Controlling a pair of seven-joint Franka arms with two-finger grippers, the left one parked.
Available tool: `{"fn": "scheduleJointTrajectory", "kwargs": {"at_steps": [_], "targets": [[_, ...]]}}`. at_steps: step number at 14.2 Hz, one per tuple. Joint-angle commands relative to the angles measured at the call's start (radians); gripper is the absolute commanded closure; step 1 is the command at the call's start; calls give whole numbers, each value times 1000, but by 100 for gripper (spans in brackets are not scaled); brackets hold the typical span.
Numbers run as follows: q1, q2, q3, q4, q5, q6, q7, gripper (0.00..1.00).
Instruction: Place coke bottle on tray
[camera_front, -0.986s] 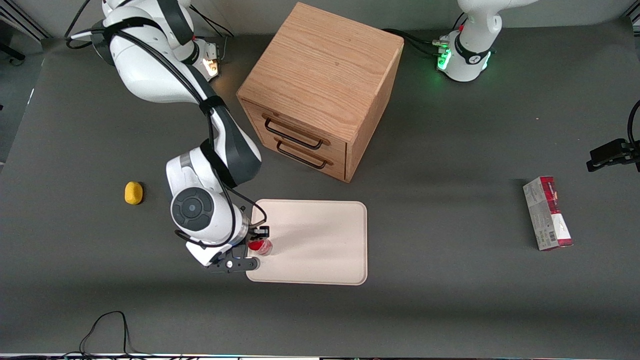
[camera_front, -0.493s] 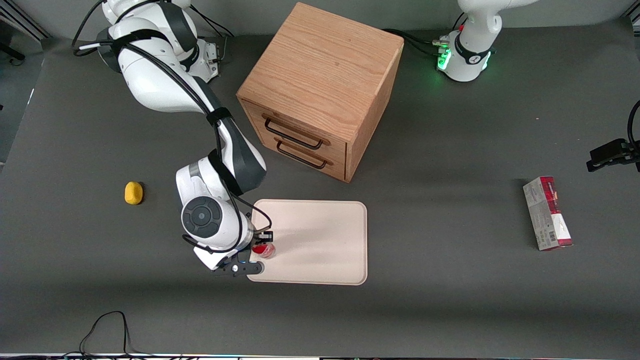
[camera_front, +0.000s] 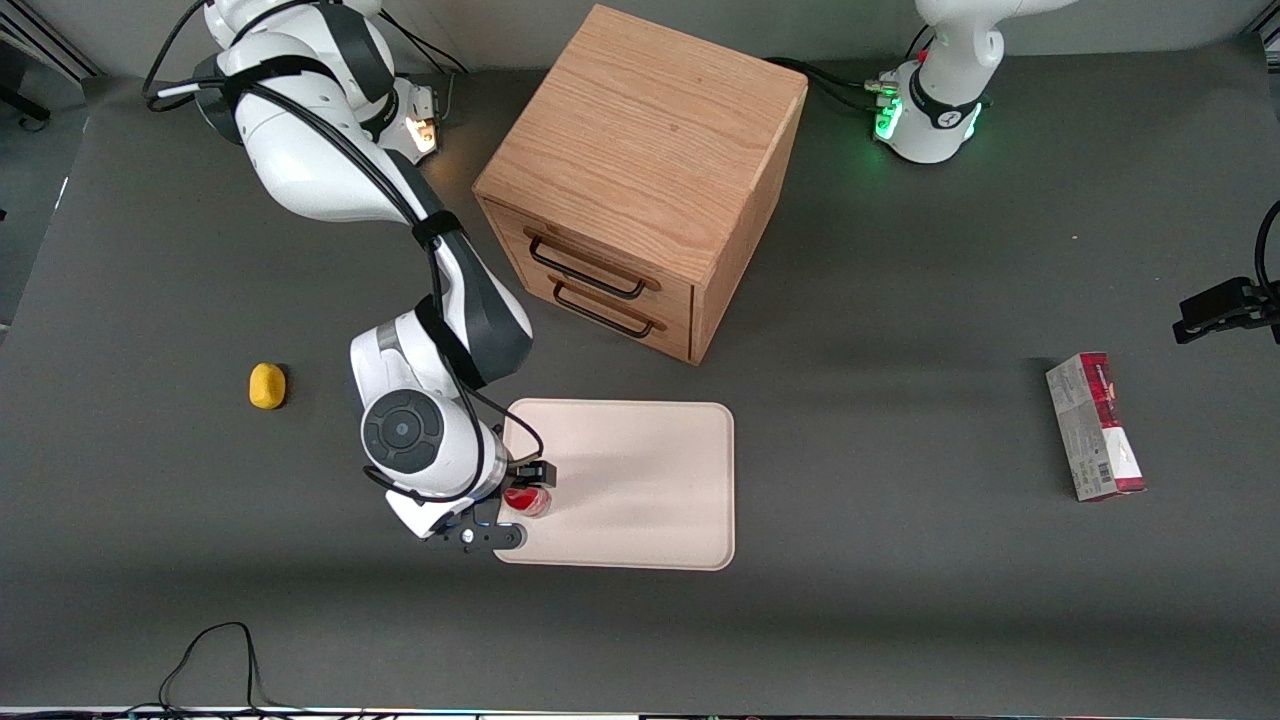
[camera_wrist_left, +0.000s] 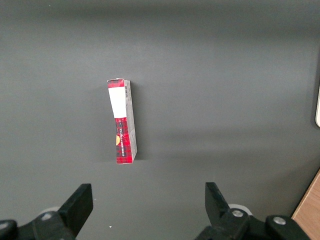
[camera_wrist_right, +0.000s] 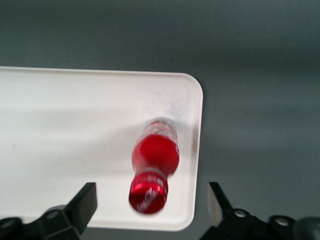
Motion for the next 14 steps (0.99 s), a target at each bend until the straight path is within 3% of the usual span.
{"fn": "scheduleJointTrajectory", "kwargs": {"at_steps": [1, 4, 8, 14], "targets": [[9, -90, 2, -3, 4, -133, 27, 0], [7, -225, 2, -60, 6, -254, 40, 0], [-5, -534, -4, -389, 6, -204, 21, 0], [-8, -822, -70, -644, 6, -198, -65, 0]]}}
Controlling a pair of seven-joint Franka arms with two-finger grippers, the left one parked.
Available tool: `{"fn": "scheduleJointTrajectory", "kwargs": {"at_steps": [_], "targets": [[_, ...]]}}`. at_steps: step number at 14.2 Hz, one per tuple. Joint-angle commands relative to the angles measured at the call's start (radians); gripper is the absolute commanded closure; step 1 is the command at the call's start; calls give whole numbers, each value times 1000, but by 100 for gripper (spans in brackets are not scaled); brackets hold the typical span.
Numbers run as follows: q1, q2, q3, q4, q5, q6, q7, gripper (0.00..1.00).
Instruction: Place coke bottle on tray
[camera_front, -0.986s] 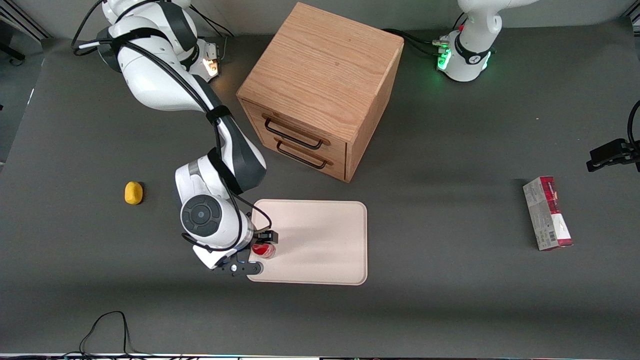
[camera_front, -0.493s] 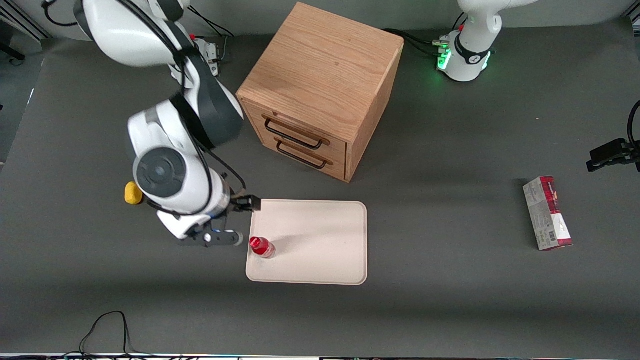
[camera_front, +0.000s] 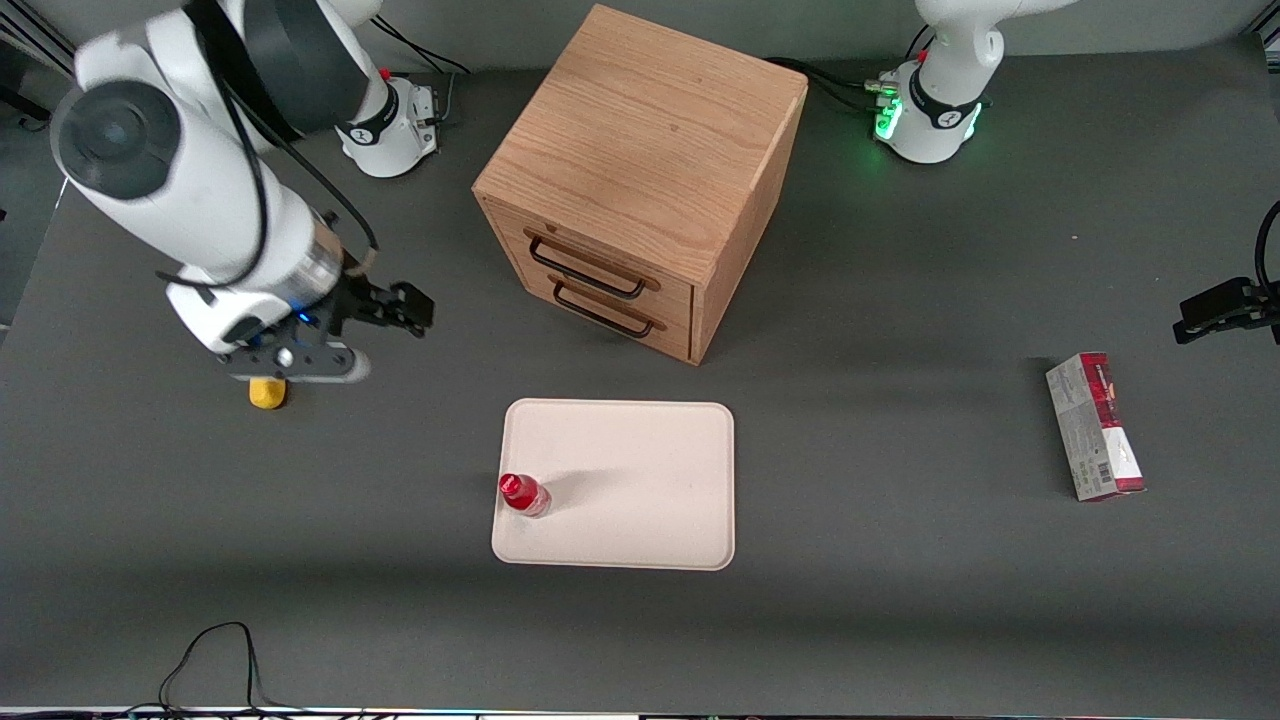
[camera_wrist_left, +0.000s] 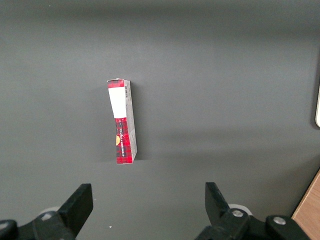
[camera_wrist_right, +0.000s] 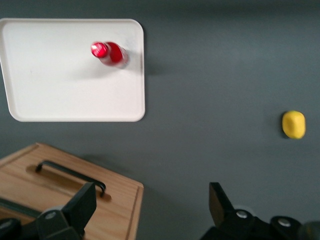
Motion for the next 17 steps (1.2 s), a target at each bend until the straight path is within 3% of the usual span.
{"fn": "scheduleJointTrajectory", "kwargs": {"at_steps": [1, 6, 9, 14, 17], "targets": [[5, -156, -49, -180, 6, 44, -86, 0], [-13, -260, -126, -278, 3, 53, -188, 0], [-143, -329, -92, -341, 6, 59, -301, 0], [-372, -392, 35, -398, 14, 69, -411, 0], [-397, -374, 36, -378, 14, 75, -456, 0]]}}
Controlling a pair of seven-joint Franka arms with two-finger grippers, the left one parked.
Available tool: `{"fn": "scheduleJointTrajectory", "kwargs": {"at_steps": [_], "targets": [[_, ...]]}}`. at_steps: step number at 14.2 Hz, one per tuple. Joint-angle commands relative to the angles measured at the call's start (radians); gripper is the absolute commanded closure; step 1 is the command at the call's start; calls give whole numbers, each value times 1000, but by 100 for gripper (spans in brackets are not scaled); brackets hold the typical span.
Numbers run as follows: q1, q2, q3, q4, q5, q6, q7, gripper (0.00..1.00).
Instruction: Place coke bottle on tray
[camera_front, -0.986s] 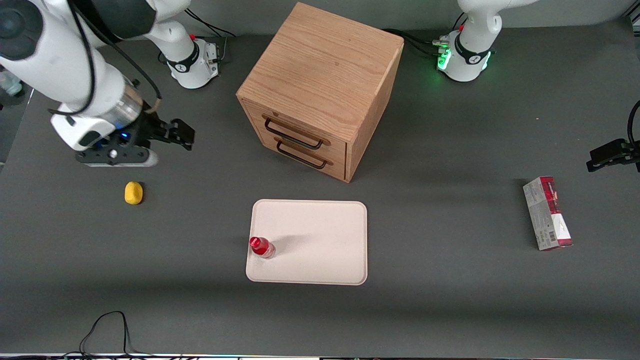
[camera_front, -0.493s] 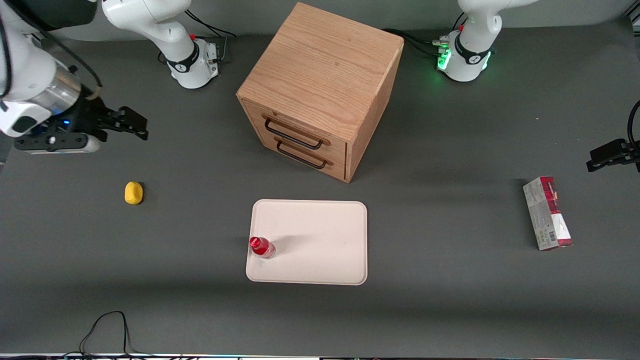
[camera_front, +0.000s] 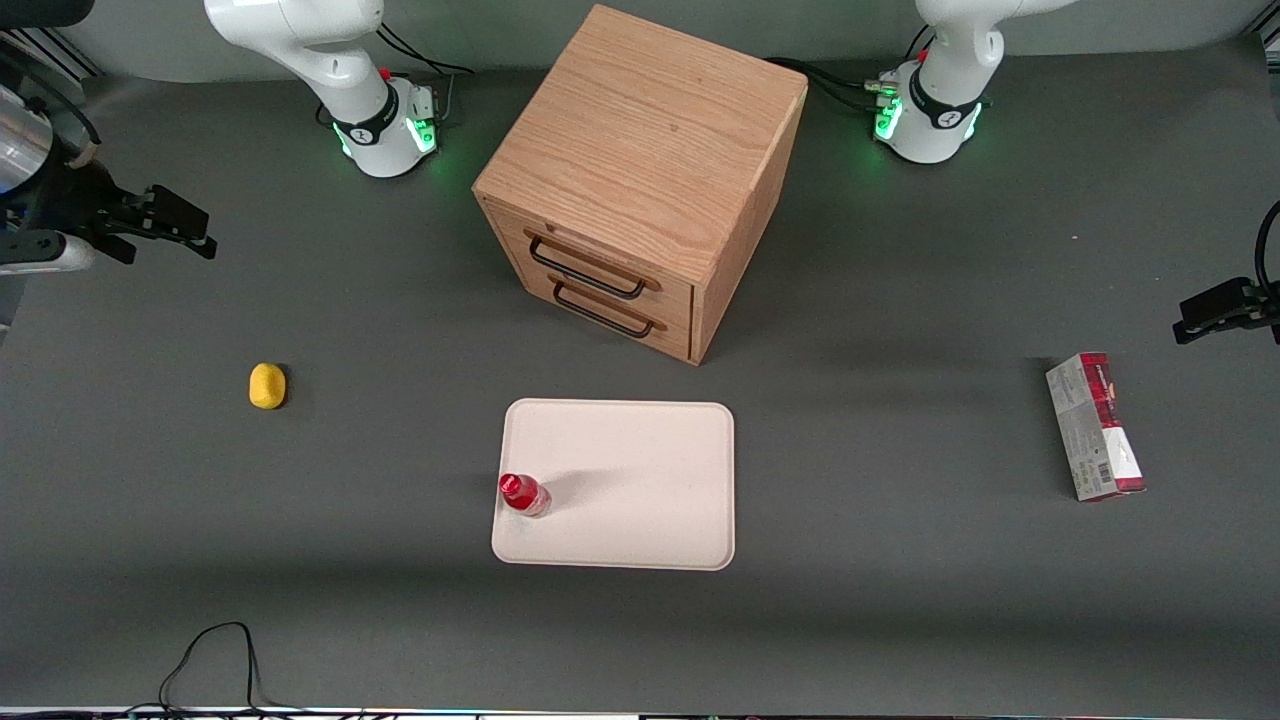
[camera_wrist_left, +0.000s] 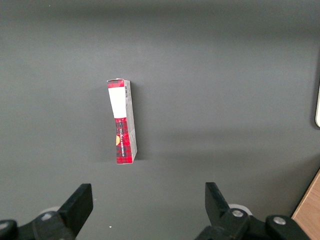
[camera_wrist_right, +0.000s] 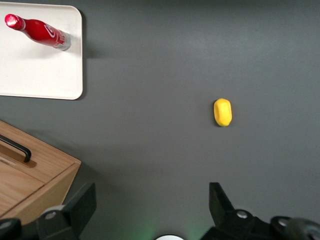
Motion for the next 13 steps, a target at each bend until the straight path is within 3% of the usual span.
{"fn": "scheduleJointTrajectory", "kwargs": {"at_steps": [1, 7, 13], "targets": [[-20, 12, 12, 9, 12, 26, -36, 0], [-26, 131, 9, 161, 3, 7, -60, 0], [-31, 145, 3, 164, -20, 6, -62, 0]]}}
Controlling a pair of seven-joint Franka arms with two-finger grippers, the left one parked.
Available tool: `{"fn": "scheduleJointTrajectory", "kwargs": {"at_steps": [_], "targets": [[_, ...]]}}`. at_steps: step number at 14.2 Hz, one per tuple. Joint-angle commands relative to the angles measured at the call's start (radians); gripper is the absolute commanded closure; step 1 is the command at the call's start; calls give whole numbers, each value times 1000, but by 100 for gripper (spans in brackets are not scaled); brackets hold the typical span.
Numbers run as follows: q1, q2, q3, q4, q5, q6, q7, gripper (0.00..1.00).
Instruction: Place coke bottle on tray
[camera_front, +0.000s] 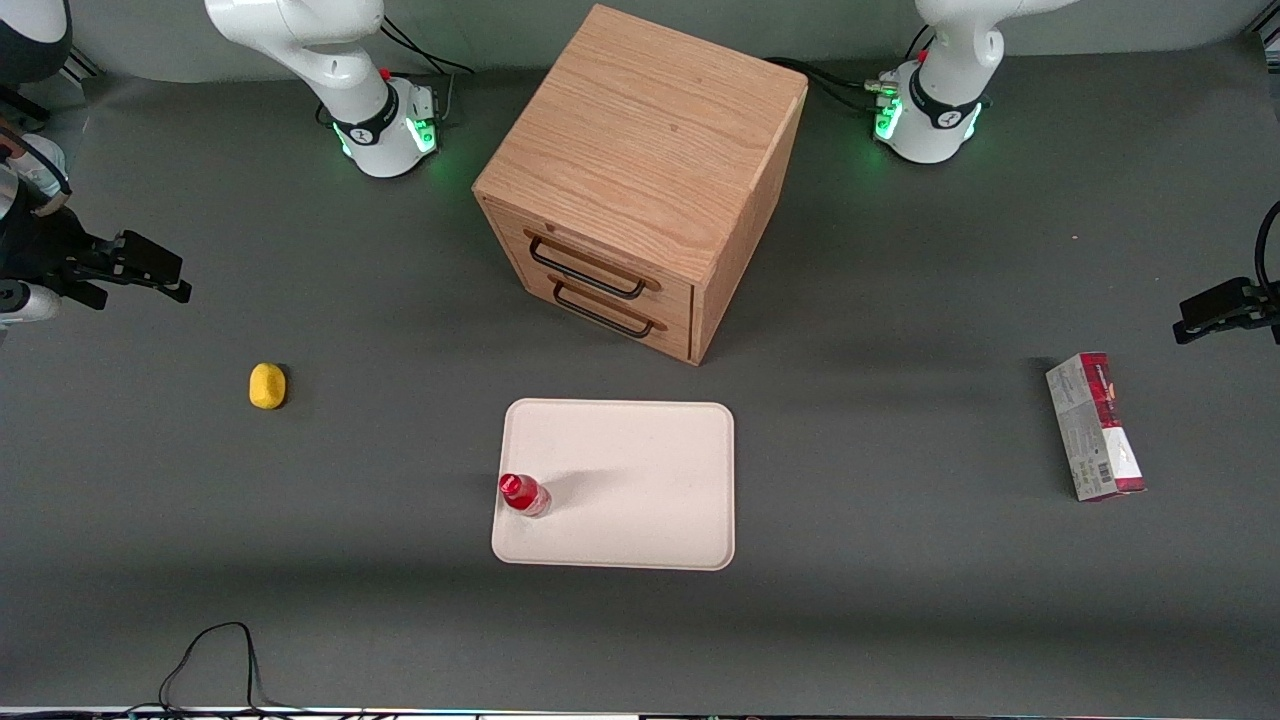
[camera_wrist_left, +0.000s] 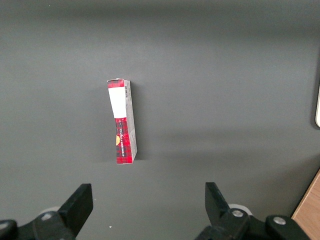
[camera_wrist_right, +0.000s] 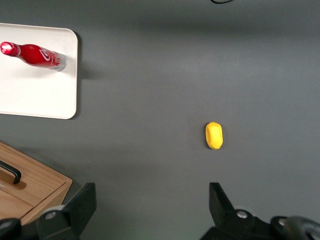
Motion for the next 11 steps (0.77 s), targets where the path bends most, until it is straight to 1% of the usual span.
{"fn": "scheduleJointTrajectory", "kwargs": {"at_steps": [1, 2, 3, 5, 6, 9, 11], "targets": [[-10, 11, 3, 32, -10, -23, -26, 0], [-16, 11, 6, 33, -10, -23, -23, 0], [-43, 13, 15, 35, -10, -23, -24, 0], [-100, 13, 82, 36, -10, -44, -26, 0], [-114, 17, 93, 42, -10, -52, -26, 0], [-76, 51, 63, 97, -12, -58, -26, 0], [-62, 42, 49, 84, -12, -58, -23, 0]]}}
